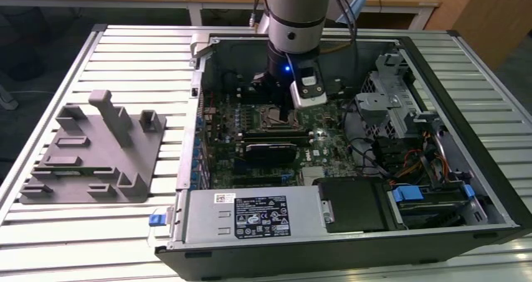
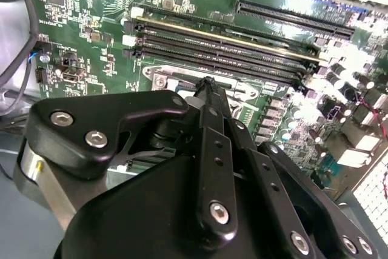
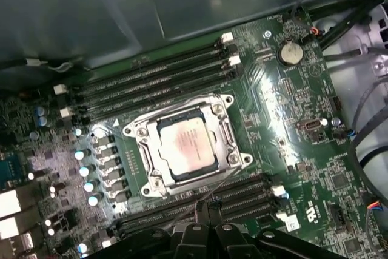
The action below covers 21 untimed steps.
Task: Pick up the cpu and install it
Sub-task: 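Install the second cpu locking lever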
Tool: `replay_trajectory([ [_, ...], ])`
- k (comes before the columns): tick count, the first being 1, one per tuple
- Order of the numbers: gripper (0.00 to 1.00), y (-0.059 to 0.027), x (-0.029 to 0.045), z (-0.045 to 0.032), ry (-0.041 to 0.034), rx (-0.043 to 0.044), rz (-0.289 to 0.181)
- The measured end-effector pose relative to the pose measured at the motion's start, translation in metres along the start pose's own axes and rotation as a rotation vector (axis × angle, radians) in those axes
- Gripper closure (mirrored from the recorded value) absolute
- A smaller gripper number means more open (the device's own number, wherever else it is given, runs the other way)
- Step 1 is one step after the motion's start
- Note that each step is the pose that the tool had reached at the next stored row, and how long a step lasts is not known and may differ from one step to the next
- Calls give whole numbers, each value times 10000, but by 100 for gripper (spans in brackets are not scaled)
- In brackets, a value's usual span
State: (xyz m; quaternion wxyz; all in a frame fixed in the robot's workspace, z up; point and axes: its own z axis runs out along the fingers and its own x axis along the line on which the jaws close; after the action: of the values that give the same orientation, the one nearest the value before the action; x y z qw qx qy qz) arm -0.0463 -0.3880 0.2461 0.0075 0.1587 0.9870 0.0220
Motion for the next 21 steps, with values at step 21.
replay_trajectory([
  [21, 89, -67, 100, 94, 78, -13, -1709],
])
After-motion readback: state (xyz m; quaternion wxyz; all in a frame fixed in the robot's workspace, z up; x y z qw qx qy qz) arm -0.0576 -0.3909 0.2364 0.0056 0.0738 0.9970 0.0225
